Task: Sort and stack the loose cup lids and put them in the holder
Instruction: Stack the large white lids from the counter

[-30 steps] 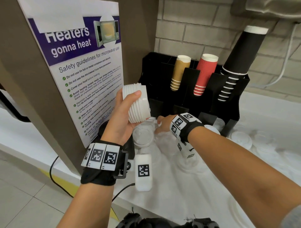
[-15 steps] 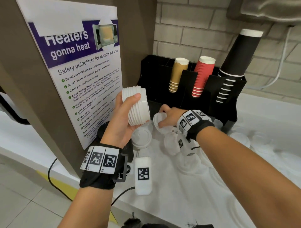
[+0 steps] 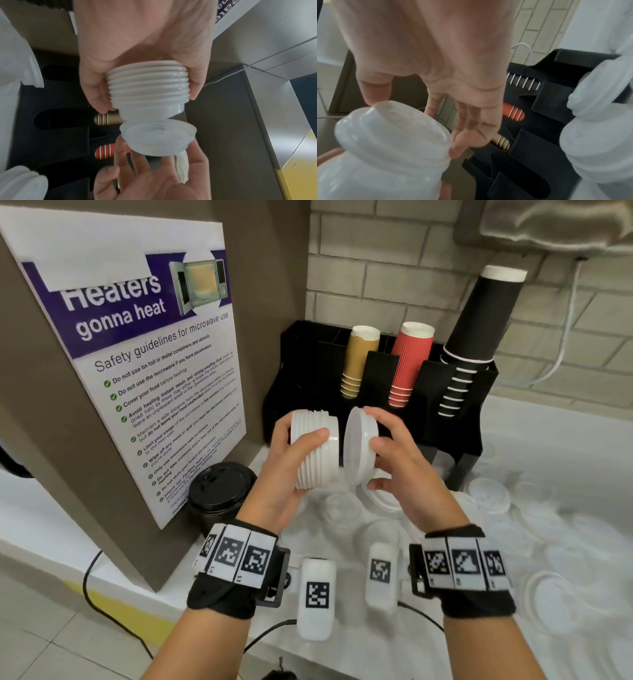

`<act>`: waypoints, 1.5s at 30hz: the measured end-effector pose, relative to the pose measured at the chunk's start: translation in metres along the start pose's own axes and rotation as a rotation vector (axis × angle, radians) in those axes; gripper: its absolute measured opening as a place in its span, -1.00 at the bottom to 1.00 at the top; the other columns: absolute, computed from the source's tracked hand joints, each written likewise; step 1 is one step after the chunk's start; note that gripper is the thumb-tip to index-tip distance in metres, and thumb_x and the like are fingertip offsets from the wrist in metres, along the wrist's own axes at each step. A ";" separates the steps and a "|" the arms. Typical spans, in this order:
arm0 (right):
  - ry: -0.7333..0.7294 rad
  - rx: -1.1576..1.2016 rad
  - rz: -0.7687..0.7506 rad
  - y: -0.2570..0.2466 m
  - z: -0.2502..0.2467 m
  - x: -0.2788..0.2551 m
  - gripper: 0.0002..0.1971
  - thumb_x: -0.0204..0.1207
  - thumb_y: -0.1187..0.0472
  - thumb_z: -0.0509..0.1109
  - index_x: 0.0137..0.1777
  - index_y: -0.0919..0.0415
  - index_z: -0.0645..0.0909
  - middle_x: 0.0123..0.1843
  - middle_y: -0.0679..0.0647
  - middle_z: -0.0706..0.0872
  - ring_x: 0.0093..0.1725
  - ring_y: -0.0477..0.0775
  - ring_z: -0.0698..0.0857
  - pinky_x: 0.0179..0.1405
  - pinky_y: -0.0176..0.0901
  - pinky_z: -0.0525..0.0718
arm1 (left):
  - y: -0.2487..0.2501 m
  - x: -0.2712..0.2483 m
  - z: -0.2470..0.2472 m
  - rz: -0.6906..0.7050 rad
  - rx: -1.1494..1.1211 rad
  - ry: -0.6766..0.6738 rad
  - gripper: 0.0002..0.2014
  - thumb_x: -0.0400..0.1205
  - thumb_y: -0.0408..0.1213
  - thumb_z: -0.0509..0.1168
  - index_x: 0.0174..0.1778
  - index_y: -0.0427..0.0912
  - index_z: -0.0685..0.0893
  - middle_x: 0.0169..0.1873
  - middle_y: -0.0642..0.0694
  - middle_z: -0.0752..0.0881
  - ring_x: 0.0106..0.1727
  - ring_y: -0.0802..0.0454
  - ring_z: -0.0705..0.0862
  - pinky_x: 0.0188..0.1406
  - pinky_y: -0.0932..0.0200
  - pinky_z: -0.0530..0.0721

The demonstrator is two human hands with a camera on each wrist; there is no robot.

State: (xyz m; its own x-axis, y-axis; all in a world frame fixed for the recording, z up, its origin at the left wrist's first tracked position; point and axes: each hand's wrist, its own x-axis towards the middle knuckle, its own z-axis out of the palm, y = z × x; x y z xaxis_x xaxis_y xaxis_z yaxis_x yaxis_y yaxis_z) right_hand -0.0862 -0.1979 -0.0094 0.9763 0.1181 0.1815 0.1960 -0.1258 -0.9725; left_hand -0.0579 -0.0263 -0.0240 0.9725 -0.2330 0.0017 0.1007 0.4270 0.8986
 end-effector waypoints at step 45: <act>-0.767 -1.662 0.163 0.054 -0.016 -0.007 -0.15 0.18 -0.25 0.56 0.39 -0.02 0.24 0.20 0.04 0.51 0.18 0.12 0.47 -0.02 -0.04 0.41 | 0.010 0.007 -0.013 -0.027 -0.076 0.017 -0.30 0.41 -0.07 0.38 0.52 0.04 0.42 0.35 -0.10 0.60 0.23 -0.03 0.65 -0.03 -0.07 0.75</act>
State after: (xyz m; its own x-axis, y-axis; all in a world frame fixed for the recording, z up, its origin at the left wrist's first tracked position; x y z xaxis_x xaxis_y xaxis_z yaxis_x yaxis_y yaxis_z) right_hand -0.0812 -0.2214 -0.0607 0.8342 0.3165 -0.4516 0.4581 -0.8537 0.2478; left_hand -0.0473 -0.0127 -0.0206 0.9726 -0.2306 -0.0298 0.1416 0.4857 0.8626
